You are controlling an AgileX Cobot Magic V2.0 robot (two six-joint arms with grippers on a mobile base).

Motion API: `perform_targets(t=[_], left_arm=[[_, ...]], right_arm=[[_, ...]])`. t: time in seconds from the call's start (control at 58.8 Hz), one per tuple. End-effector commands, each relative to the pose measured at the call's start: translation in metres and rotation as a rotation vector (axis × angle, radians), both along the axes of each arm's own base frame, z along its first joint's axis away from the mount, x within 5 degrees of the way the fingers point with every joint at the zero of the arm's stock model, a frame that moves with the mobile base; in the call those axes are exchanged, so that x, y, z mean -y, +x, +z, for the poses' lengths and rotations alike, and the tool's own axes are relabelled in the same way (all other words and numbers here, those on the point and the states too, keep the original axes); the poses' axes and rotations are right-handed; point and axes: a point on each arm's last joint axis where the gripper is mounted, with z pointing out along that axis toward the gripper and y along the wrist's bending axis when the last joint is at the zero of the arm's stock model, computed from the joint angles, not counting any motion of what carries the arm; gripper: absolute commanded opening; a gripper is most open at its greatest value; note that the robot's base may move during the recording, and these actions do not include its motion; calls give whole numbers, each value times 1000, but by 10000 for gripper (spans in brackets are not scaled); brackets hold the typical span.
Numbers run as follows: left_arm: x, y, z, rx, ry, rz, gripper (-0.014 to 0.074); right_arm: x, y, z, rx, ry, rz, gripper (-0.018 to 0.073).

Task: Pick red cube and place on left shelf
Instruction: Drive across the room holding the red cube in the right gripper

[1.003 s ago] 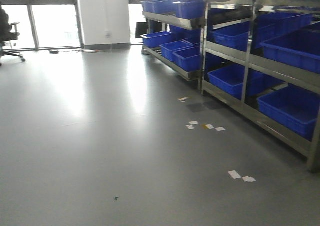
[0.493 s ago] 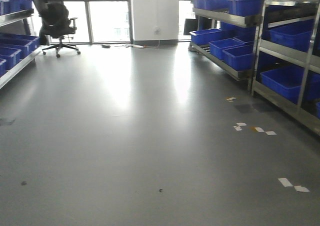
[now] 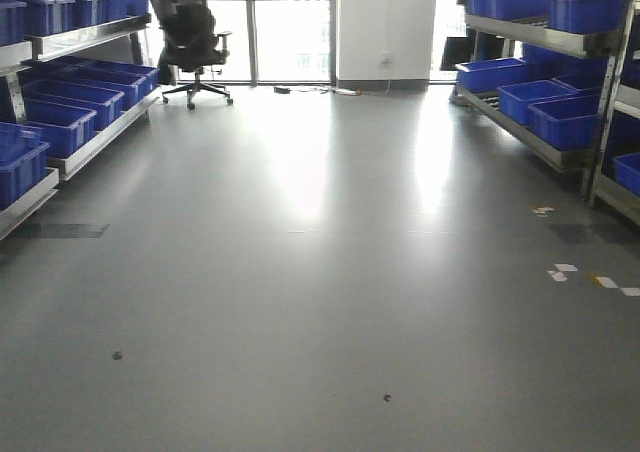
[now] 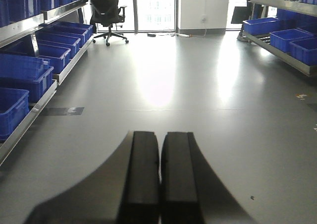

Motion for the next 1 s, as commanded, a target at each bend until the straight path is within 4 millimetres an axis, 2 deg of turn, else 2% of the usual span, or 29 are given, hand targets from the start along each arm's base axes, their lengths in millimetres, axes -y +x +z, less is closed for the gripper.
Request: perform_targets(t=[0.0, 0.986], left_arm=[[0, 0, 1, 80, -9, -5, 102], [0, 0, 1, 80, -9, -5, 102]], right_arm=[[1, 0, 15, 93, 30, -15, 62], [1, 0, 15, 92, 29, -15, 62]])
